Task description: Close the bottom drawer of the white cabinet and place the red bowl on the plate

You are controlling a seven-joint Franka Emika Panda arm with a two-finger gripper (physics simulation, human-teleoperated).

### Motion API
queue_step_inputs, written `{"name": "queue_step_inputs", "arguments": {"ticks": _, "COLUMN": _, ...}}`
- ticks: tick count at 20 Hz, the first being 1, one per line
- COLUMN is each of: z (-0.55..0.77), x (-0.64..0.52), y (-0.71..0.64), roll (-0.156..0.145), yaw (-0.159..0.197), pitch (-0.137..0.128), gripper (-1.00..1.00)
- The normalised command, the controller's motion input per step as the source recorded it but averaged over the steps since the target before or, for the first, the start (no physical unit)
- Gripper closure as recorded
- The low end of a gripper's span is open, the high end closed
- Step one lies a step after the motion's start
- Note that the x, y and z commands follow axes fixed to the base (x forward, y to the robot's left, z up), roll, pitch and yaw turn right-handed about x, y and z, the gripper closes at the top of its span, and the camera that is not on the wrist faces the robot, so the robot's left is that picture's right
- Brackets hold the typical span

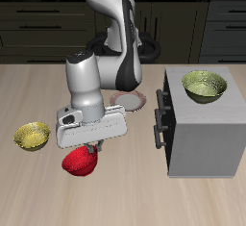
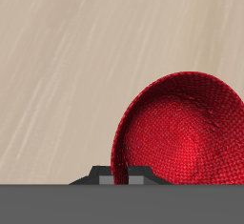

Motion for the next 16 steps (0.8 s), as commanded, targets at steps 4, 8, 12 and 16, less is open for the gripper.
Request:
{"name": "queue_step_inputs", "arguments": {"ticks": 4, "z": 0.19, "x": -0.14, "y": -0.07, "roll": 0.014, "yaw": 0.004, "pitch": -0.015, "gripper": 1.0}}
{"name": "queue_step_inputs", "arguments": {"ticks": 8, "z": 0.26, "x": -0.2, "y": -0.08, "roll": 0.024, "yaw": -0.04, "pitch": -0.025, "gripper": 1.0}}
{"name": "queue_step_inputs", "arguments": {"ticks": 12, "z": 0.21, "x": -0.22, "y": -0.19, "roll": -0.039, "yaw": 0.039, "pitch": -0.019, "gripper": 1.0}}
{"name": "queue_step_inputs", "arguments": {"ticks": 16, "z": 0.12, "x": -0.25, "y": -0.15, "roll": 0.02, "yaw": -0.027, "pitch": -0.013, "gripper": 1.0}}
